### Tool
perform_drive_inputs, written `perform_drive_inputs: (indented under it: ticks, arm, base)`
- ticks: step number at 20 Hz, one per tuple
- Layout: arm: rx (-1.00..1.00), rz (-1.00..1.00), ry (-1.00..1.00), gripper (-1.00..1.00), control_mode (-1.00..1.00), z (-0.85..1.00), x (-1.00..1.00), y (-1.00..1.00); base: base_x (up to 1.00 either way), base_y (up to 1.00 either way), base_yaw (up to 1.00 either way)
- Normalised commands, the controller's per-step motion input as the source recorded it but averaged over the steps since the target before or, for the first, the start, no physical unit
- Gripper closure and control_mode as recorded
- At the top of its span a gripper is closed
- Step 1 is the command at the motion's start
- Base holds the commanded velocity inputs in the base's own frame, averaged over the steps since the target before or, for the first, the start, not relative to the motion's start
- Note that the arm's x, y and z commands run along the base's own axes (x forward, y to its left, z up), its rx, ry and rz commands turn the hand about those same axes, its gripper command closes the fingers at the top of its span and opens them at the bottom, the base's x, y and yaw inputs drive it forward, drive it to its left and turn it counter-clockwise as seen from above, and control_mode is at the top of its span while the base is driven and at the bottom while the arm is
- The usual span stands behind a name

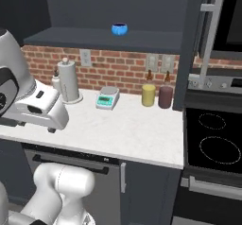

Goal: Gather all objects into one cabinet and sort the glasses and bowls to opposite sides.

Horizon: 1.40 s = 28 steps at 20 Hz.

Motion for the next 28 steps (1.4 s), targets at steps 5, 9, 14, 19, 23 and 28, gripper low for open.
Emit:
perform_drive_inputs:
  ticks: [5, 9, 14, 19, 23, 28]
  arm:
    - [0.00, 0.00, 0.00, -1.00, 1.00, 0.00, 0.00, 0.00]
    - [0.00, 0.00, 0.00, -1.00, 1.00, 0.00, 0.00, 0.00]
    - [0.01, -0.01, -0.01, -1.00, -1.00, 0.00, 0.06, -0.02]
    - [0.01, 0.00, -0.16, -1.00, -1.00, 0.13, 0.02, 0.00]
    - [0.00, 0.00, -0.37, -1.00, -1.00, 0.47, -0.13, 0.00]
    - [0.00, 0.01, -0.41, -1.00, -1.00, 0.49, 0.02, 0.03]
  base:
    - [0.67, -0.19, -0.03]
    - [0.52, -0.23, -0.02]
    - [0.36, -0.14, -0.03]
    - [0.00, 0.00, 0.00]
    - [0.00, 0.00, 0.00]
    - [0.00, 0.00, 0.00]
